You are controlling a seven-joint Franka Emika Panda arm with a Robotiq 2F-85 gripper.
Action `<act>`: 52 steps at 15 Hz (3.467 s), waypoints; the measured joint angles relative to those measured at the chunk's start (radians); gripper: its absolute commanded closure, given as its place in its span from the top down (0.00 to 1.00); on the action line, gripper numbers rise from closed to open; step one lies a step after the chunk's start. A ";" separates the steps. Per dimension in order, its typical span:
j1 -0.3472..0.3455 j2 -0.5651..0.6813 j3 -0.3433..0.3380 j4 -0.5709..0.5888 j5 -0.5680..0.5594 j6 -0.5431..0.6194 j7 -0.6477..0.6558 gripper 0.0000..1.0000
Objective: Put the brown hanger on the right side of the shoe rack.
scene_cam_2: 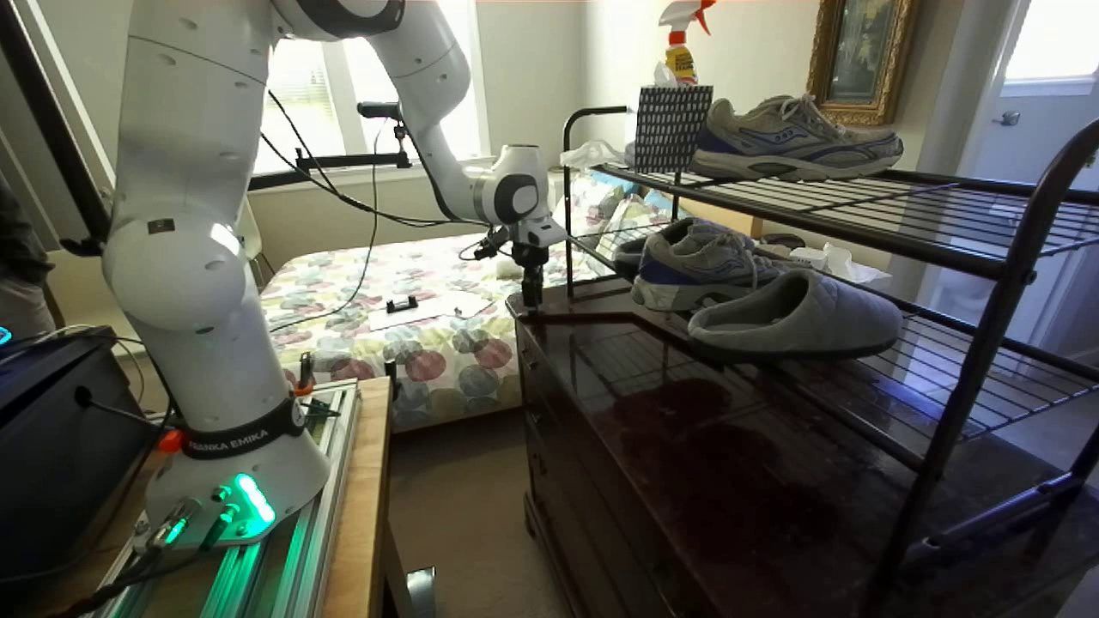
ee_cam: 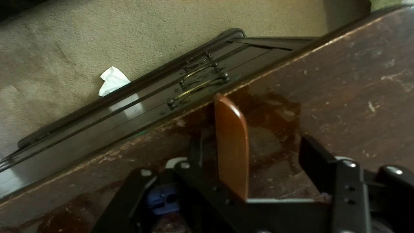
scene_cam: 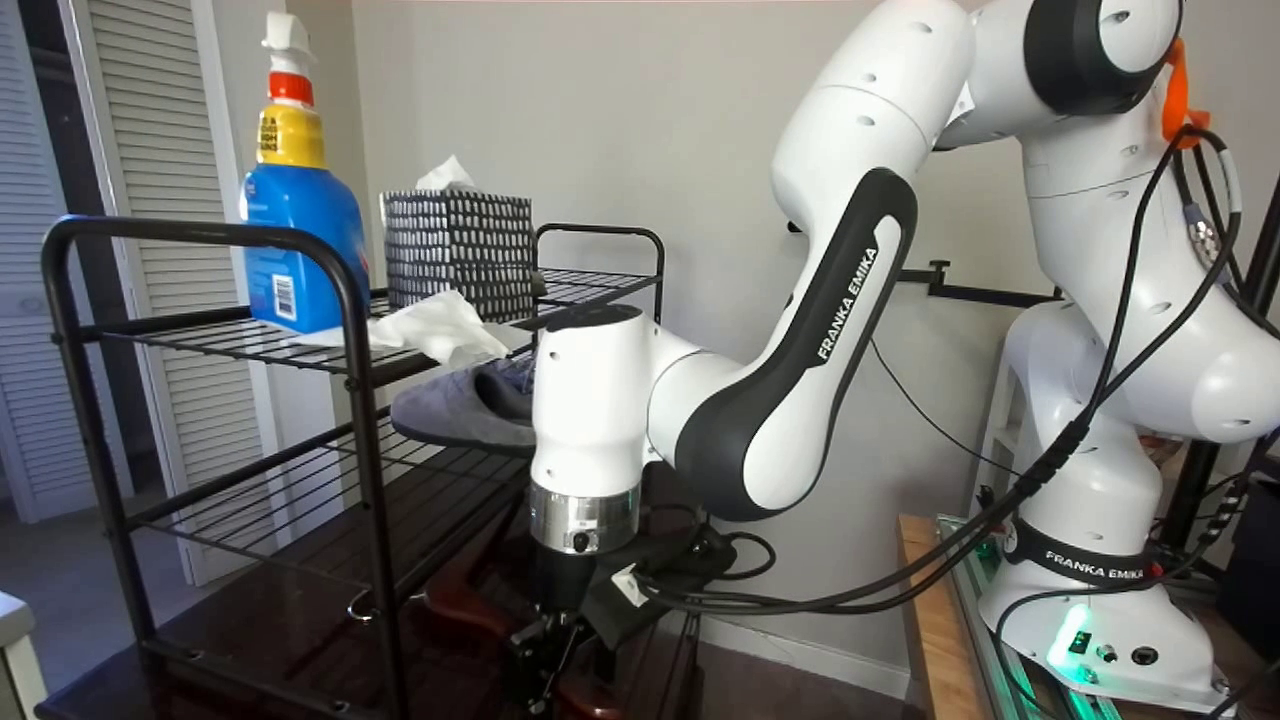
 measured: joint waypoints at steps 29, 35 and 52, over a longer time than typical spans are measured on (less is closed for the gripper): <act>0.031 -0.382 0.157 -0.502 0.393 0.225 0.072 0.07; -0.015 -0.577 0.315 -0.572 0.274 0.148 0.507 0.07; 0.054 -1.015 0.501 -0.566 0.160 -0.326 0.816 0.07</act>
